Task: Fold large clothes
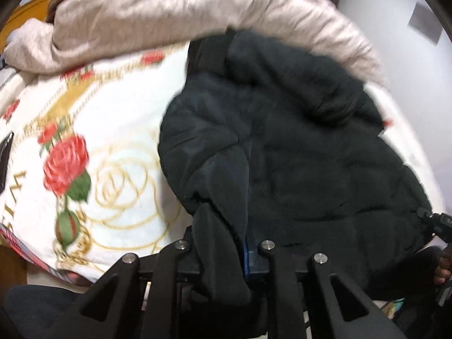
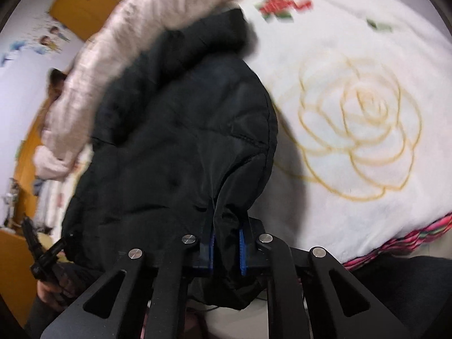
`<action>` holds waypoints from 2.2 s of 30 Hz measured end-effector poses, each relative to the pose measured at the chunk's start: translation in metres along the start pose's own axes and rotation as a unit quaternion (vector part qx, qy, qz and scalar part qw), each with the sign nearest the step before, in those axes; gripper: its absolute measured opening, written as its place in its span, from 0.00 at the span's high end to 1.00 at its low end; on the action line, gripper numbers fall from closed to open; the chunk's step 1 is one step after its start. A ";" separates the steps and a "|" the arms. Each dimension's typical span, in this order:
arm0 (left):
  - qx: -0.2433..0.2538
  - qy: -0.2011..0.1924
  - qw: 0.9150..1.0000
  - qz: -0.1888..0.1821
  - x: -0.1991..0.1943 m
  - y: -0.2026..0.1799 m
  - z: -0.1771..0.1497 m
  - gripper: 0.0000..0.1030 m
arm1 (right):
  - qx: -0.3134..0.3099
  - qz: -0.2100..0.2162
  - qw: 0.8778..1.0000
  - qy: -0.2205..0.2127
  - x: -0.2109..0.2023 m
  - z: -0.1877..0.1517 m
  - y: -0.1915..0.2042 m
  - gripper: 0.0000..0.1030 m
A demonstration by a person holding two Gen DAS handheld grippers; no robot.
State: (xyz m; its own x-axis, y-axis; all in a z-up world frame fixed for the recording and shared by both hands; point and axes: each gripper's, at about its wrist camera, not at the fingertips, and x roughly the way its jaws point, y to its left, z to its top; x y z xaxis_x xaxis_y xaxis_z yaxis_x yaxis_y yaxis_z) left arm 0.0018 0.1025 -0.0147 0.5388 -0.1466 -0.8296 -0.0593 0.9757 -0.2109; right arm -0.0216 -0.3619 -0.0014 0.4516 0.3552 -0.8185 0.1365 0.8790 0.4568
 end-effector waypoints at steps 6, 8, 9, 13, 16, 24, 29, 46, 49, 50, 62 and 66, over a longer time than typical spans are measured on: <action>-0.010 -0.074 0.997 -0.035 -0.080 0.004 0.010 0.84 | -0.034 0.034 0.997 -0.063 -0.079 0.000 0.020 0.89; -0.014 -0.083 0.996 -0.043 -0.099 0.009 0.002 0.84 | -0.032 0.044 0.996 -0.072 -0.101 -0.014 0.020 0.89; -0.018 -0.084 0.995 -0.048 -0.105 0.007 0.000 0.84 | -0.031 0.048 0.996 -0.074 -0.109 -0.023 0.018 0.89; -0.031 -0.078 0.995 -0.060 -0.125 0.014 -0.030 0.84 | -0.015 0.059 0.996 -0.071 -0.122 -0.054 0.014 0.89; -0.039 -0.073 0.994 -0.066 -0.124 0.021 -0.030 0.84 | -0.006 0.063 0.996 -0.071 -0.116 -0.054 0.020 0.89; -0.057 -0.112 0.989 -0.082 -0.125 0.021 0.022 0.84 | -0.005 0.094 0.989 -0.118 -0.121 -0.002 0.042 0.89; -0.072 -0.133 0.985 -0.082 -0.107 0.019 0.088 0.84 | 0.008 0.098 0.985 -0.142 -0.106 0.065 0.055 0.89; -0.112 -0.028 0.993 -0.027 0.113 0.031 0.220 0.73 | 0.056 0.027 0.998 -0.012 0.102 0.248 0.040 0.79; -0.112 -0.027 0.993 -0.032 0.119 0.031 0.221 0.70 | 0.072 0.047 0.996 -0.005 0.107 0.251 0.033 0.75; -0.112 -0.026 0.993 -0.035 0.118 0.031 0.223 0.68 | 0.076 0.058 0.995 -0.006 0.103 0.252 0.032 0.73; -0.138 -0.102 0.983 -0.067 0.061 0.035 0.243 0.24 | 0.011 0.085 0.987 -0.136 0.010 0.231 0.065 0.23; -0.109 -0.144 0.983 -0.033 0.040 0.031 0.239 0.18 | -0.062 0.047 0.992 -0.097 0.043 0.205 0.090 0.23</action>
State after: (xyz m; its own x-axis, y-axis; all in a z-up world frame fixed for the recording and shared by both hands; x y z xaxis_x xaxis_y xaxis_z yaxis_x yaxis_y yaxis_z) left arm 0.2220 0.1661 0.0689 0.7609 -0.1267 -0.6363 -0.1770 0.9030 -0.3915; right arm 0.1906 -0.3322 0.0759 0.6197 0.3808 -0.6863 -0.0193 0.8815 0.4717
